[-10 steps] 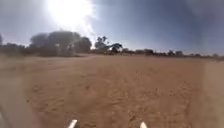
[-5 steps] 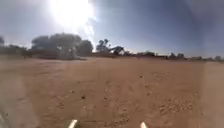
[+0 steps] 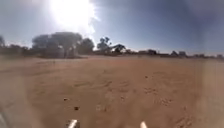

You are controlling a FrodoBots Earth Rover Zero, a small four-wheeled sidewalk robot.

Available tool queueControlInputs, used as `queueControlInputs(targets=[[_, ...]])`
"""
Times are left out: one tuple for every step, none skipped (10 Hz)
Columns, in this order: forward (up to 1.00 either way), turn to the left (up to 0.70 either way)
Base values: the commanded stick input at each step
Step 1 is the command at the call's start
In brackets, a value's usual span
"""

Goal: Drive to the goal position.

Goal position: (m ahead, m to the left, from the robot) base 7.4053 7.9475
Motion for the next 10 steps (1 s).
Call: queueControlInputs(targets=[[0.70,0.00],[0.70,0.00],[0.70,0.00],[0.70,0.00],[0.70,0.00],[0.70,0.27],[0.70,0.27],[0.70,0.27],[0.70,0.27],[0.70,0.27]])
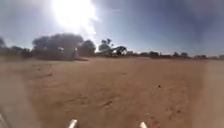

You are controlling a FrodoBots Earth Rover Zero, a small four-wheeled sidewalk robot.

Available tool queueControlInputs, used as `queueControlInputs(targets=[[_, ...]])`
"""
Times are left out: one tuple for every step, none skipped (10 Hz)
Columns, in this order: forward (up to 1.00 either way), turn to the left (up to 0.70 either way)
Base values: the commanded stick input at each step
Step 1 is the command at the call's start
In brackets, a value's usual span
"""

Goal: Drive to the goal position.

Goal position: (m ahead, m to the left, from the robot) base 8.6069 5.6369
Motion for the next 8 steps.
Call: queueControlInputs(targets=[[0.70,0.27],[0.70,0.27],[0.70,0.27],[0.70,0.27],[0.70,0.27],[0.70,0.27],[0.70,0.27],[0.70,0.27]])
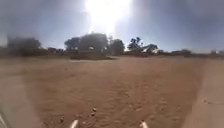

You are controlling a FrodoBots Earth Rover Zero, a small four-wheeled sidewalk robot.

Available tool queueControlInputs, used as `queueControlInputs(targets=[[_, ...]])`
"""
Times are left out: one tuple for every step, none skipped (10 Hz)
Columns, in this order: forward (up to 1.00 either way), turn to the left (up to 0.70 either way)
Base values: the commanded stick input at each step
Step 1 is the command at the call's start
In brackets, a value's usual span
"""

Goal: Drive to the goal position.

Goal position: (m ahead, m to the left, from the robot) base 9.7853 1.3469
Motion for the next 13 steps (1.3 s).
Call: queueControlInputs(targets=[[0.70,0.27],[0.70,0.27],[0.70,0.27],[0.70,0.27],[0.70,0.06],[0.70,0.00],[0.70,0.00],[0.70,0.00],[0.70,0.00],[0.70,0.00],[0.70,0.00],[0.70,0.00],[0.70,0.00]])
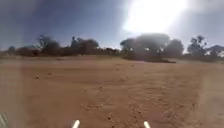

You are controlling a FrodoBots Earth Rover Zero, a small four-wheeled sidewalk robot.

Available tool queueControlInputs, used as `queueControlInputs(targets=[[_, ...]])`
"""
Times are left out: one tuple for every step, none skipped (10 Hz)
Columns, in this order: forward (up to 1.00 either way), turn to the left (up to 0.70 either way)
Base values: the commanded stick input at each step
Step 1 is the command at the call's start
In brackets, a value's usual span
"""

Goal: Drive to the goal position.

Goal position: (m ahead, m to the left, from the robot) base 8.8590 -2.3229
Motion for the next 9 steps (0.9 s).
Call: queueControlInputs(targets=[[0.70,0.00],[0.70,0.00],[0.70,0.00],[0.70,0.00],[0.70,0.00],[0.70,0.00],[0.70,0.00],[0.70,0.00],[0.70,0.00]])
